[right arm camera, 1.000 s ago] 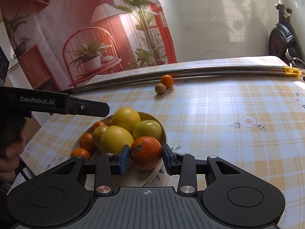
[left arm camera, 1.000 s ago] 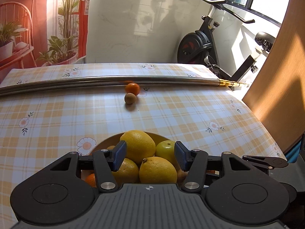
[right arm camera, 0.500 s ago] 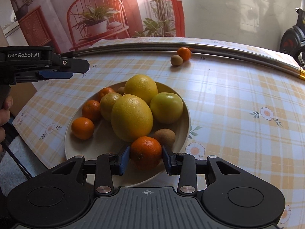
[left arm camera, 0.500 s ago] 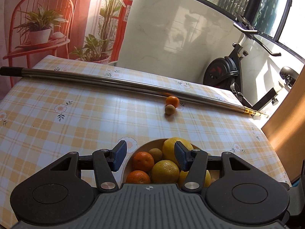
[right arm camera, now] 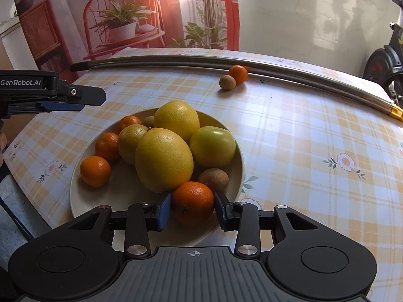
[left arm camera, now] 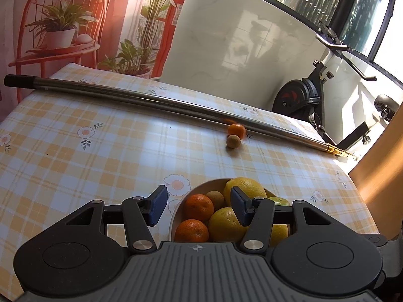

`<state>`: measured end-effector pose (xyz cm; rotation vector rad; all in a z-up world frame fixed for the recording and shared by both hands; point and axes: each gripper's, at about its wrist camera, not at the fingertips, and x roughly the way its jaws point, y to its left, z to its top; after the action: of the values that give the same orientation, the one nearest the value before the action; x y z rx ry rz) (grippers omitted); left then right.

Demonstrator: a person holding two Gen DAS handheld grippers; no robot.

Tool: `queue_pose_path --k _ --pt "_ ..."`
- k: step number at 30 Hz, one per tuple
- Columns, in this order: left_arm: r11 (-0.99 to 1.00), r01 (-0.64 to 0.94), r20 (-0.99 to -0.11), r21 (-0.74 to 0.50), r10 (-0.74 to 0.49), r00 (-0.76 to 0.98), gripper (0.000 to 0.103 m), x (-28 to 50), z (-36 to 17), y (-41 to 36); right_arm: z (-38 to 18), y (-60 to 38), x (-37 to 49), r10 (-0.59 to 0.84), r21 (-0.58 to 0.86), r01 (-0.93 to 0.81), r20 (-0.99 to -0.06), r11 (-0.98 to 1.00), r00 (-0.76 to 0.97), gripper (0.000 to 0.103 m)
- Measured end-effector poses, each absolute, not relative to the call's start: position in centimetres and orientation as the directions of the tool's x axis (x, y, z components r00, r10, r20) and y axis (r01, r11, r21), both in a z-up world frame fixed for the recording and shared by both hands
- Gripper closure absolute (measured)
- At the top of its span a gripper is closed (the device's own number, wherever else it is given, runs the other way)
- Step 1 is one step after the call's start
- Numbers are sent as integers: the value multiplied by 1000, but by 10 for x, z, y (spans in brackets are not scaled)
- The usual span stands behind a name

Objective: Organize fruits
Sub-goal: 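Open the left tool over the plate while the right tool lowers the tangerine, then move both tools back to the last tangerine and kiwi on the table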

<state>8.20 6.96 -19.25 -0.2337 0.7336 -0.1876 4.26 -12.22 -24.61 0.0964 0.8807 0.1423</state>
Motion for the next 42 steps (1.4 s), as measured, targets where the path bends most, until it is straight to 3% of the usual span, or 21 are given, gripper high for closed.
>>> queue_pose_path --k 12,24,42 --pt "963 94 -619 -252 -235 750 45 84 -186 72 -214 -137 36 177 161 -93 -668 983 722 67" --pt "965 49 -555 -258 -189 810 45 112 -144 112 -182 -197 81 109 179 -12 -546 984 831 67" --pt "982 -14 -604 -189 -105 790 45 162 -154 115 -215 -217 165 116 146 -37 -578 989 808 67"
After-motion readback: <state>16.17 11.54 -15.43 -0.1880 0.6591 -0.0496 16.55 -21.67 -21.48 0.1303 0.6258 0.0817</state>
